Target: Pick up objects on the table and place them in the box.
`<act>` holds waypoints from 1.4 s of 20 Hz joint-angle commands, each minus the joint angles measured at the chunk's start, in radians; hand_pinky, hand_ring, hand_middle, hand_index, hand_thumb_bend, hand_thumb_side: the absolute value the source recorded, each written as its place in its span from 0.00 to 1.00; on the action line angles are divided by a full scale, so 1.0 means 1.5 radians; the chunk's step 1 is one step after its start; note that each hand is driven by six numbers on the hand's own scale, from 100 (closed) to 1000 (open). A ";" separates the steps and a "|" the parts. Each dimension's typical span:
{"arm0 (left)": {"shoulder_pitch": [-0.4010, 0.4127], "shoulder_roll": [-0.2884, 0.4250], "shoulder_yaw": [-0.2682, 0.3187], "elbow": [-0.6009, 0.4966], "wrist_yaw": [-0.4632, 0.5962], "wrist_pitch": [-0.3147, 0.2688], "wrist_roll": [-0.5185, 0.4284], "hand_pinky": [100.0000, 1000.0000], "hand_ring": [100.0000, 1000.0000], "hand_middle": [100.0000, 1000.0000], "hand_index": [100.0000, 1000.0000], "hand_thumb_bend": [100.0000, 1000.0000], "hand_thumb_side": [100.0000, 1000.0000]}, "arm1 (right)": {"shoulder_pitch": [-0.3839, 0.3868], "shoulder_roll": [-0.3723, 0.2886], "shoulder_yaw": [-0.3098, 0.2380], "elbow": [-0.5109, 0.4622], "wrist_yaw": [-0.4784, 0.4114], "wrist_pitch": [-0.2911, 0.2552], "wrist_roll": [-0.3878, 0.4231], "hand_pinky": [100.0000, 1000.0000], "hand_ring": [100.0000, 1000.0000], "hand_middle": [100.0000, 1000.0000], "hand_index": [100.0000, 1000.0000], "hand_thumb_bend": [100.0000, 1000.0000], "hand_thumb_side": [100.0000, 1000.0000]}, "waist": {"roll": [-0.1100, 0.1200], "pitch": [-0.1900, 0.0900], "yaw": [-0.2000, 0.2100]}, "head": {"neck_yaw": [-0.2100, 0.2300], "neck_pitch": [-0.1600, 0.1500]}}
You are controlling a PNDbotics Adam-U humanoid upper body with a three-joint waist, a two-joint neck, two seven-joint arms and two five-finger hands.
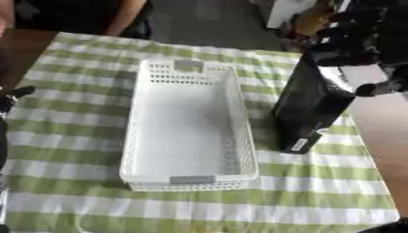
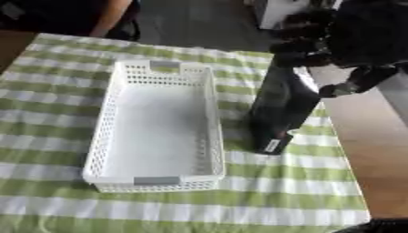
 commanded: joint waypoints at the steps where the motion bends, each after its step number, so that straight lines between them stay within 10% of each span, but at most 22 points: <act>1: -0.002 0.014 0.000 -0.008 0.000 -0.001 -0.001 0.75 1.00 1.00 0.89 0.09 1.00 | -0.012 -0.013 -0.003 -0.011 -0.006 -0.006 0.000 1.00 1.00 1.00 1.00 0.41 0.44 | 0.002 -0.008 0.001 | 0.001 -0.006; 28: -0.001 0.014 -0.001 -0.009 0.000 0.000 -0.003 0.75 1.00 1.00 0.89 0.09 1.00 | -0.016 -0.006 0.019 -0.009 -0.042 -0.020 0.045 1.00 1.00 1.00 1.00 0.38 0.43 | 0.000 -0.007 0.004 | 0.001 -0.006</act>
